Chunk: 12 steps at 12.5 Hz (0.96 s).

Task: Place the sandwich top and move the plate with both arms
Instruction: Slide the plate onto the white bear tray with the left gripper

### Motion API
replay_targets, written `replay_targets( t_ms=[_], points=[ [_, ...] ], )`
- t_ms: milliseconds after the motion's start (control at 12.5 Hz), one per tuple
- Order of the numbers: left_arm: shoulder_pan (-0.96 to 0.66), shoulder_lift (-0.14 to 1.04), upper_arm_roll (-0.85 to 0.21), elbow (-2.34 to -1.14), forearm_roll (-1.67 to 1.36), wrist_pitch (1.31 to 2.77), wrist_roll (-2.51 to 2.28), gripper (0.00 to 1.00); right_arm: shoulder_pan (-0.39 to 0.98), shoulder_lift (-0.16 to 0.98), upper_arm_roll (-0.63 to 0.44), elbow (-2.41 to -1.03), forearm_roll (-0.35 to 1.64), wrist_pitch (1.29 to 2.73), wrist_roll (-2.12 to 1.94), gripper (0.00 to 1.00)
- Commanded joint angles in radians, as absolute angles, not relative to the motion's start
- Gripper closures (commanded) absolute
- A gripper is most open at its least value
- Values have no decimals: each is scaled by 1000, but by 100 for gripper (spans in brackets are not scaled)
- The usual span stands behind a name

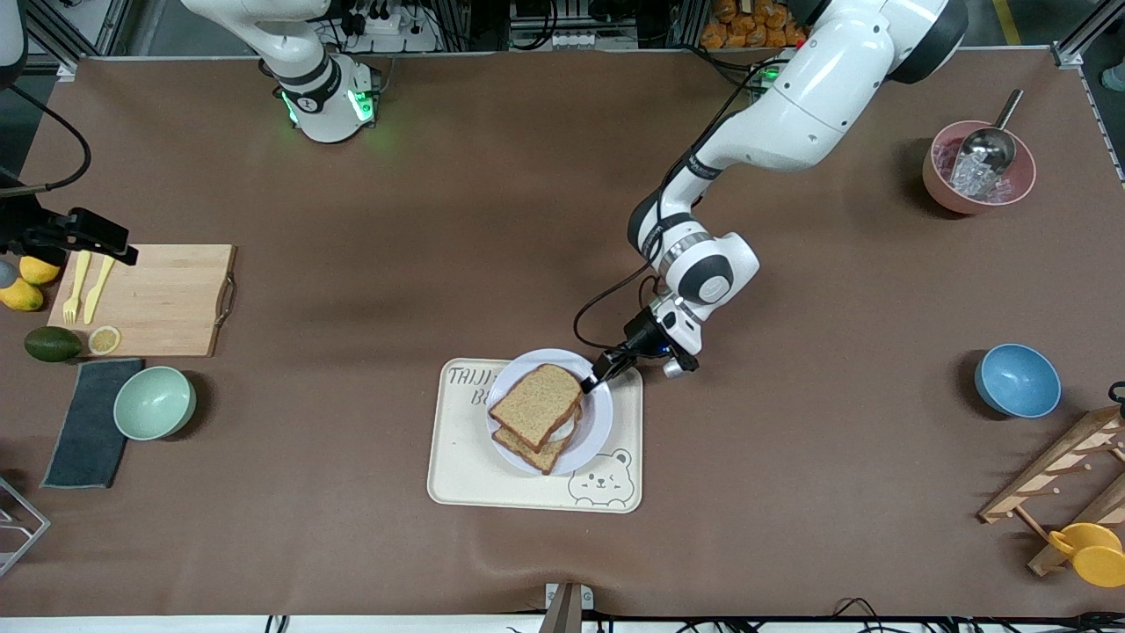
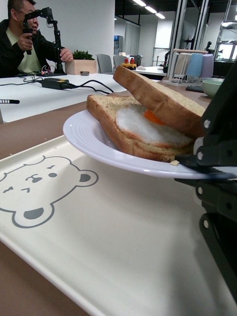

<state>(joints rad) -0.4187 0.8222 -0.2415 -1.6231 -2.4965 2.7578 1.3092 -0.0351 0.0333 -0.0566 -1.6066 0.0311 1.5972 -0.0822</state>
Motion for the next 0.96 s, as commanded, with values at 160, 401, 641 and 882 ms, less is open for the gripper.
replay_targets(
  t_ms=[160, 401, 641, 882],
  points=[
    [-437, 838, -227, -1575, -2470, 2780, 1316, 100, -18, 37, -61, -1603, 11, 1592, -60, 0],
    [-437, 828, -224, -1575, -2467, 2801, 1316, 0, -18, 40, -60, -1605, 9, 1594, -60, 0],
    [-434, 812, -222, -1575, -2366, 2920, 1313, 0, -20, 40, -60, -1609, 11, 1594, -60, 0],
    [-426, 792, -222, -1575, -2324, 3028, 1316, 0, -21, 41, -60, -1608, 11, 1595, -60, 0]
  ],
)
